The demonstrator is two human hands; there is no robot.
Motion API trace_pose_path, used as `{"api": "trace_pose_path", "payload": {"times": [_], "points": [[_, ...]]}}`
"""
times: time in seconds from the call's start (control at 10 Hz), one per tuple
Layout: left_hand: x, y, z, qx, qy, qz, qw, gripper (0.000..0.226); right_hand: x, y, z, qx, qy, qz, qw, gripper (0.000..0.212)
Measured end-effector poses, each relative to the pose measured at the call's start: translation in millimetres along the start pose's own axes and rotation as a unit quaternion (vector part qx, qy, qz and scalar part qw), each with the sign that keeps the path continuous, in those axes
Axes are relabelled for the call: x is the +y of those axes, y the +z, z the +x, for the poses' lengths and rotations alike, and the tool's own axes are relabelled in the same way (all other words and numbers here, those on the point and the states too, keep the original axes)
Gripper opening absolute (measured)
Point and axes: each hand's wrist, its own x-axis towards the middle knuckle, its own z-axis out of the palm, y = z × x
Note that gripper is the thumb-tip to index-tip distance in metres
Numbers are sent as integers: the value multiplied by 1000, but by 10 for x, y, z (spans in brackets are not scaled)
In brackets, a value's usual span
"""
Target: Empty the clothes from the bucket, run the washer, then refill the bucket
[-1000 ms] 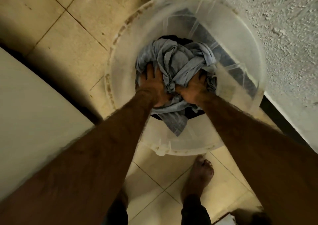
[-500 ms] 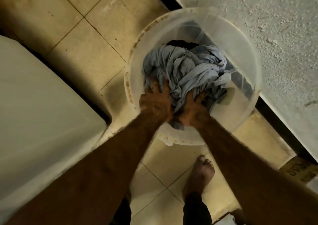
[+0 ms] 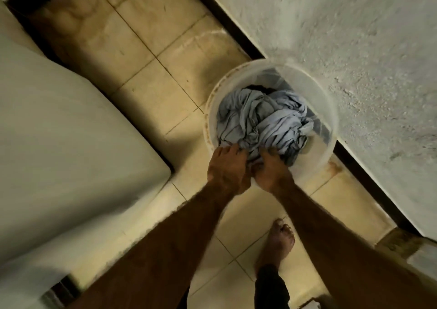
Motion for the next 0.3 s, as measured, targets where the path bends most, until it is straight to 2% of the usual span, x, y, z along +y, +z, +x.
{"api": "trace_pose_path", "payload": {"times": [0.1,0.2,0.3], "points": [[-29,-264,-253,2,-5,-70,998,56,-212,-92,-224,22,-36,23,999,57],[-20,-846,-627,29,-19,-69,997,55,-642,-383,-593,84,-52,37,994,49],[20,-1422,-1027,88,-9,-57,994,59,-1130,-731,-1041,132,-103,53,984,47]]}}
